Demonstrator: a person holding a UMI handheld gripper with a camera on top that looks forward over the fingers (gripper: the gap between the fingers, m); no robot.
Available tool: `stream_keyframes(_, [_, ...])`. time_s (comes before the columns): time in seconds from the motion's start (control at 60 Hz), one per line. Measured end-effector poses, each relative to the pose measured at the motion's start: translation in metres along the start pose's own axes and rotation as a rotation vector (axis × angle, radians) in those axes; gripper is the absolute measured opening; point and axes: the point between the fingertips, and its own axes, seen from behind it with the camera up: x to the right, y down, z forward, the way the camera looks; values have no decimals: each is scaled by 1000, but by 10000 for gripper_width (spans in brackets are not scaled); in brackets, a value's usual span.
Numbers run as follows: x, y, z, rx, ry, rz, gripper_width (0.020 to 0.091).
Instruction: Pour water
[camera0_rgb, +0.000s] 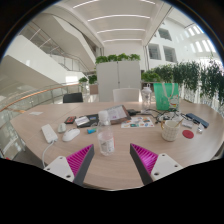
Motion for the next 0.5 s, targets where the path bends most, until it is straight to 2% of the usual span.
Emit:
stream_keyframes(0.233, [-29, 8, 110, 11, -26, -18, 821])
stream_keyframes(0.45, [-36, 6, 157, -1, -40, -45, 819])
stream_keyframes(0.5, [-35, 6, 163, -3, -42, -55, 791])
